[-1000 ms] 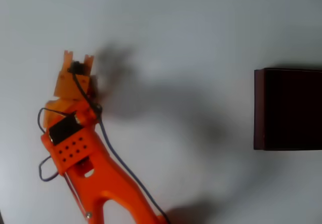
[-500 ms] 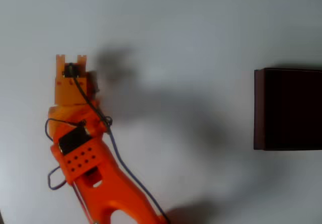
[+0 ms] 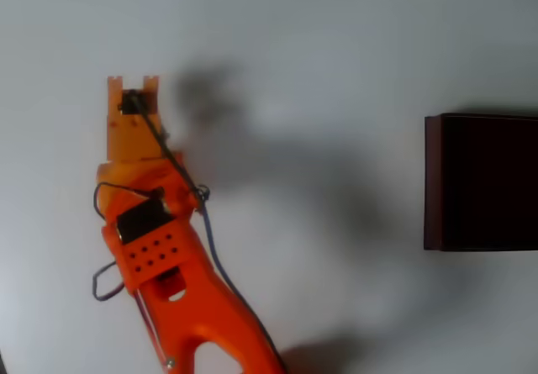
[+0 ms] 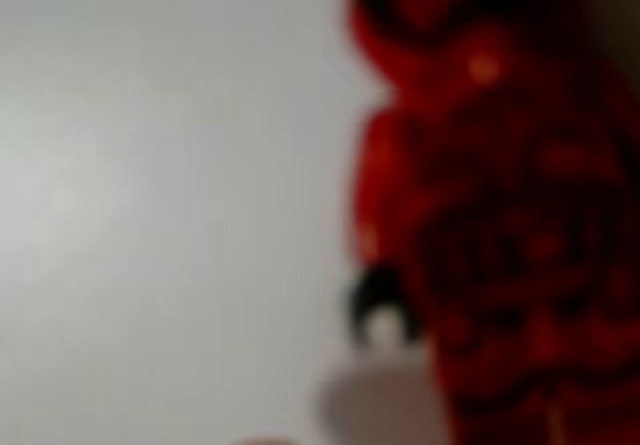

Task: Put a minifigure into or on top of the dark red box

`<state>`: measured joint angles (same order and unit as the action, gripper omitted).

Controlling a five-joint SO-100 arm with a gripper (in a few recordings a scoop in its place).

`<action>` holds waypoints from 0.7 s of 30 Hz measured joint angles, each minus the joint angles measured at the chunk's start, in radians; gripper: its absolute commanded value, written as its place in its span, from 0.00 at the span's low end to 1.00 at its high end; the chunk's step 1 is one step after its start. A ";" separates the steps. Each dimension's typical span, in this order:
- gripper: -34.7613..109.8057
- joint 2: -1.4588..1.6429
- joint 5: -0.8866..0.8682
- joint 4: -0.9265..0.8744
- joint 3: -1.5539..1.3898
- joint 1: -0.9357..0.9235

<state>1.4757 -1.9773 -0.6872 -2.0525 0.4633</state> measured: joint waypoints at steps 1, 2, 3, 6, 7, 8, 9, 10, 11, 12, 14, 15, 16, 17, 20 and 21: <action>0.39 0.000 0.003 0.002 0.000 0.000; 0.39 0.000 0.011 0.002 0.003 0.000; 0.39 -0.005 0.015 0.002 0.006 0.000; 0.39 -0.009 0.083 0.028 0.006 -0.020; 0.39 -0.011 0.092 0.032 0.006 -0.026; 0.39 -0.011 0.098 0.035 0.006 -0.031; 0.39 -0.011 0.103 0.038 0.006 -0.032; 0.39 -0.018 0.114 0.038 0.015 -0.035; 0.39 -0.023 0.120 0.038 0.020 -0.037; 0.39 -0.032 0.120 0.038 0.031 -0.037; 0.38 -0.040 0.115 0.038 0.038 -0.034; 0.38 -0.040 0.107 0.038 0.038 -0.034; 0.37 -0.040 0.104 0.038 0.038 -0.032; 0.36 -0.040 0.101 0.038 0.038 -0.026; 0.35 -0.040 0.081 0.038 0.038 -0.023; 0.35 -0.038 0.074 0.038 0.038 -0.014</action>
<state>1.4373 -1.9037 -0.6489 -2.0141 0.4495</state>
